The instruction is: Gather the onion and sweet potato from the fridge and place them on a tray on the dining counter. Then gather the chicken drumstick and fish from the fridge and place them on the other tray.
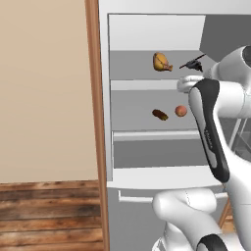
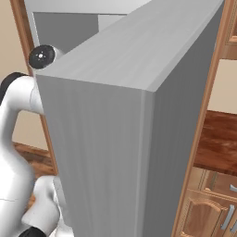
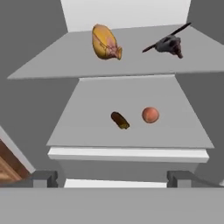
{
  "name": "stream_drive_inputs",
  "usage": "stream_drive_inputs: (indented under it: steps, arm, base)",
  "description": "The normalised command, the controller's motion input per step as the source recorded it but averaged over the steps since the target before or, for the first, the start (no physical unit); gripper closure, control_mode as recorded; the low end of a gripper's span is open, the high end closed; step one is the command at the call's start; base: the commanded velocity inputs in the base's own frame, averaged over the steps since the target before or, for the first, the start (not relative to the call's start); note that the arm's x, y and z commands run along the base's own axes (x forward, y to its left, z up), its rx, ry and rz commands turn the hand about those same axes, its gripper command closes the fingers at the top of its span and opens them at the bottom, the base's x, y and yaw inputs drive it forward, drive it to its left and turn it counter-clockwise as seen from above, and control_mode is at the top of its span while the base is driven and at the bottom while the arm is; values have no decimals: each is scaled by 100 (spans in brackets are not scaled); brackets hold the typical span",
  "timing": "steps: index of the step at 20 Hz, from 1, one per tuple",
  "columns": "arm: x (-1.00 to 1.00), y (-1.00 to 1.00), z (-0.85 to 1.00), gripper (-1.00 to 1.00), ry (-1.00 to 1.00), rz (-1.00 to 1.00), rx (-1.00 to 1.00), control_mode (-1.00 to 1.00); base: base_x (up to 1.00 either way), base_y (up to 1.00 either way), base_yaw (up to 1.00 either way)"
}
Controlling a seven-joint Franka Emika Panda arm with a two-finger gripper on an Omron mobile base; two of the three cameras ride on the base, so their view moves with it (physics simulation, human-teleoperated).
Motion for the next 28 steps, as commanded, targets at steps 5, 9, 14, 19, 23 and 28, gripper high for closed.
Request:
stream_drive_inputs:
  steps: [5, 9, 14, 19, 23, 28]
  arm:
    - [20, 0, 33, -100, 0, 0, -2, -100]
    - [22, 1, 25, -100, 0, 0, -2, -100]
    - [35, 7, 1, -100, 0, 0, -4, -100]
    - [44, 3, 0, -100, 0, 0, -3, -100]
    - [41, 0, 0, -100, 0, 0, -1, -100]
    - [41, 0, 0, -100, 0, 1, -1, -100]
  base:
    - [0, 0, 0]
    - [0, 0, 0]
    - [0, 0, 0]
    - [0, 0, 0]
    - [0, 0, 0]
    - [0, 0, 0]
